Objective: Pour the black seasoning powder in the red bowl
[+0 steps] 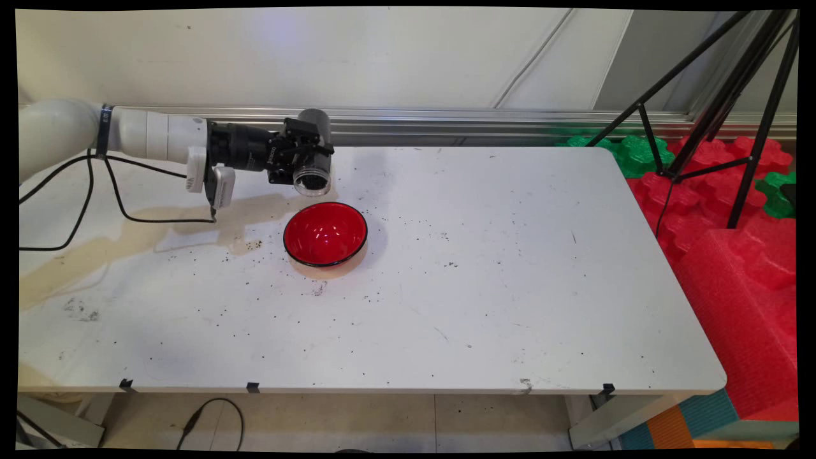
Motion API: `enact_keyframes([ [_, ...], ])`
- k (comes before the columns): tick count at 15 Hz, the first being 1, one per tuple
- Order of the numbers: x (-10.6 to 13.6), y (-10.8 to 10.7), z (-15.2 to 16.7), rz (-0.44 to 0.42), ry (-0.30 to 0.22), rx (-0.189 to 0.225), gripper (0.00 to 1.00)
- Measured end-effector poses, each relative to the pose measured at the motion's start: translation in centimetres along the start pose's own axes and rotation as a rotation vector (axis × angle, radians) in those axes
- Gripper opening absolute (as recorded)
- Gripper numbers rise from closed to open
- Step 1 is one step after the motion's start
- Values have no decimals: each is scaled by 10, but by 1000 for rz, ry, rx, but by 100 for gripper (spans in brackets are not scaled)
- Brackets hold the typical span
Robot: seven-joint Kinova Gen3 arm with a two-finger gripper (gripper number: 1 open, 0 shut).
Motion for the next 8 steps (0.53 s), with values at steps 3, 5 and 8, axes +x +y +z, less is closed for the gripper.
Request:
enact_keyframes([
  [3,2,-1,0,58,2,8,0],
  [5,3,-1,-1,95,4,13,0],
  [8,4,-2,-2,132,7,18,0],
])
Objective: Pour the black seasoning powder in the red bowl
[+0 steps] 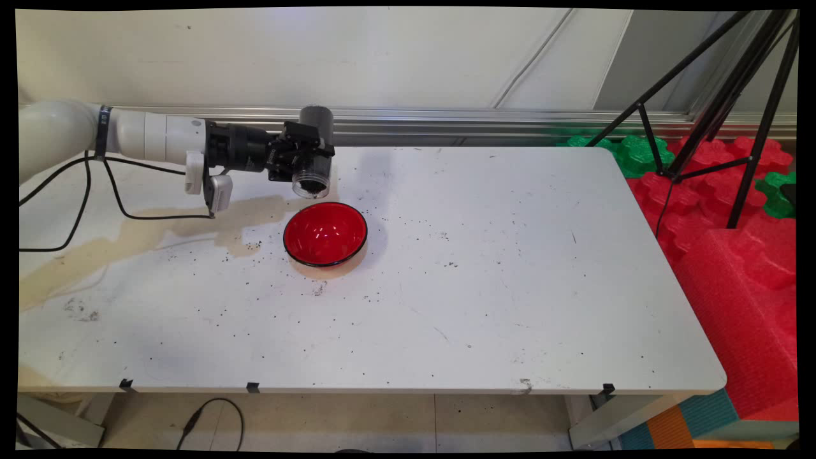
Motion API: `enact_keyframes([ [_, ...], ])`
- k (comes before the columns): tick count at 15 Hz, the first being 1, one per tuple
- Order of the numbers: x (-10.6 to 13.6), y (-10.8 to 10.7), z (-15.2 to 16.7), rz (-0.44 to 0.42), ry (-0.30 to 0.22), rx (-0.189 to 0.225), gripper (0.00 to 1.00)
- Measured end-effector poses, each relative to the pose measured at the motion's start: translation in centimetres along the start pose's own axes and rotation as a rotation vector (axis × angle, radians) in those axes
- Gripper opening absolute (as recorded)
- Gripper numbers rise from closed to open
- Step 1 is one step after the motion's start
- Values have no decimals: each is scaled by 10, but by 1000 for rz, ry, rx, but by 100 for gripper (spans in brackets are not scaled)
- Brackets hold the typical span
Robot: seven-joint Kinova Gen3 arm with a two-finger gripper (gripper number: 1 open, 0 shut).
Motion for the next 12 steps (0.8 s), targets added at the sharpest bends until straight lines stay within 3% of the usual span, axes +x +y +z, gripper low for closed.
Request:
enact_keyframes([
  [12,3,-3,-4,130,7,19,0],
])
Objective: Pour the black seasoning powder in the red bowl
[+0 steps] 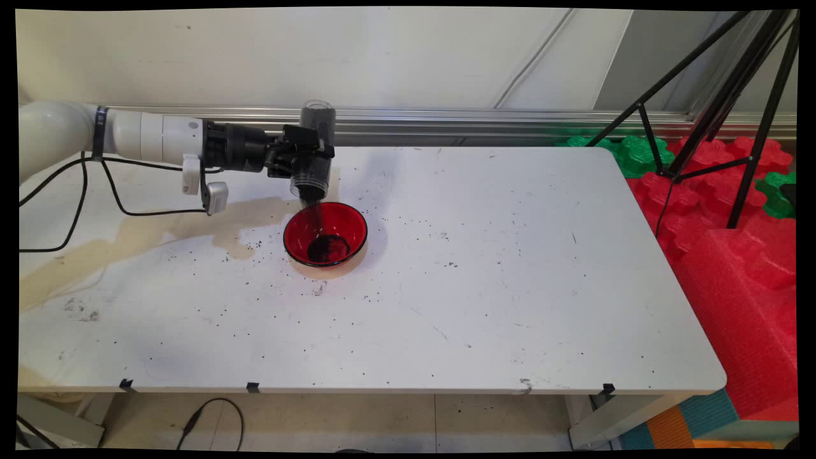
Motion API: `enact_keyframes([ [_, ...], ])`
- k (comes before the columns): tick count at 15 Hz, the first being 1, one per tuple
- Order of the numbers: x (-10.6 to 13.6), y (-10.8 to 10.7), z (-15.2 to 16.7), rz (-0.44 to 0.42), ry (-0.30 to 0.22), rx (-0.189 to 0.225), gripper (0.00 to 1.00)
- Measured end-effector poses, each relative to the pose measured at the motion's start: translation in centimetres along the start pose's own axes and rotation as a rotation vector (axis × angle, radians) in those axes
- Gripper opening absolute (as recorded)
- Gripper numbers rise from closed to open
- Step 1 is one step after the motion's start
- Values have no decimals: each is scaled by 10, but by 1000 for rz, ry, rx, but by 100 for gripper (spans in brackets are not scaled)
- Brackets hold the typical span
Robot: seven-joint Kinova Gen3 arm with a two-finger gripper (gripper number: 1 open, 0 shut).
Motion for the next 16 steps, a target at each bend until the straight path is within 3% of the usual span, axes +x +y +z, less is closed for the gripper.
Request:
enact_keyframes([
  [16,0,0,-1,20,3,3,0],
])
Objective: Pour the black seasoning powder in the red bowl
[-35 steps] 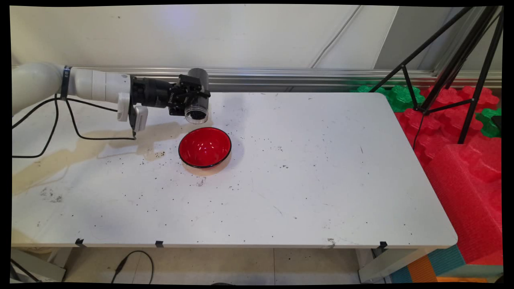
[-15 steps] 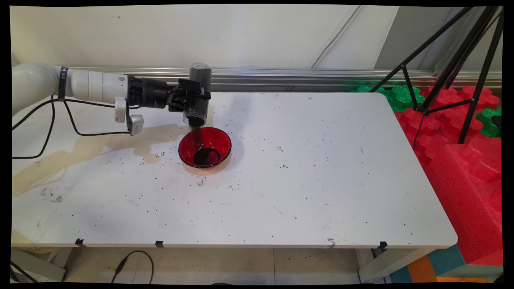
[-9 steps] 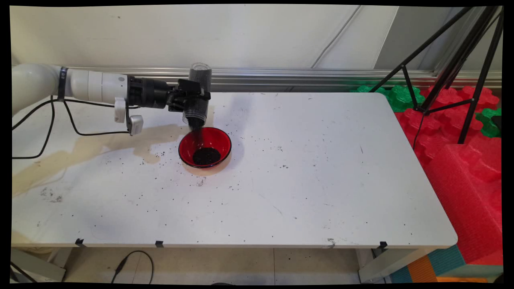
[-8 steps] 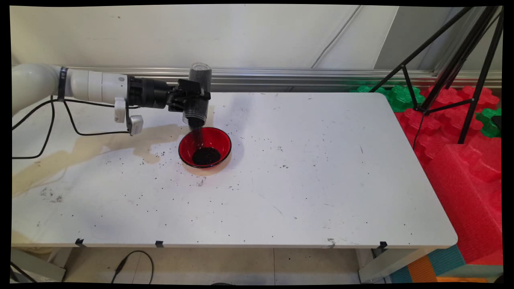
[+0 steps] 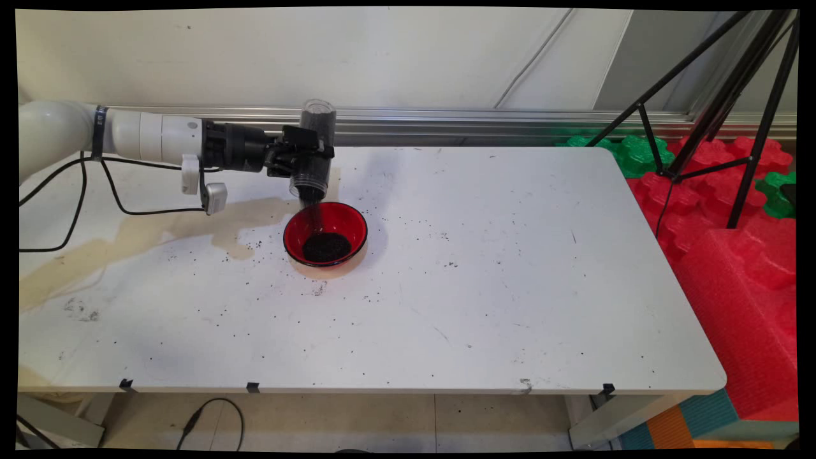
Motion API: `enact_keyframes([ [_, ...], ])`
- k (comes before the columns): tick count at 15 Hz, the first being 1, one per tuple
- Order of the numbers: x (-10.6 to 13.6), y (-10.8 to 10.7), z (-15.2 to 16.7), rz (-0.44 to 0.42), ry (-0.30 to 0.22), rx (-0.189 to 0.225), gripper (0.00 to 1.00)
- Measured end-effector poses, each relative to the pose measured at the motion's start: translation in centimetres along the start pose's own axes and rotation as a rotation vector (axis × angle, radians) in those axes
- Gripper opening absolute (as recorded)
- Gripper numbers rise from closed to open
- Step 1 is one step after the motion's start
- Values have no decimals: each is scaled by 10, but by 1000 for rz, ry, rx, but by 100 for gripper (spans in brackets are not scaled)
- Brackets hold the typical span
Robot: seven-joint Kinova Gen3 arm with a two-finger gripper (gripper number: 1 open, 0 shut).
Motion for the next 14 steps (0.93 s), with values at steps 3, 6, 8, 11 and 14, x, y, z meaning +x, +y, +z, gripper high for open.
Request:
enact_keyframes([
  [3,0,0,0,-11,-1,-1,0],
  [6,-1,0,0,-25,-2,-3,0],
  [8,-1,1,0,-31,-3,-4,0],
  [11,-2,1,0,-44,-3,-6,0],
  [14,-2,1,0,-57,0,-7,0],
])
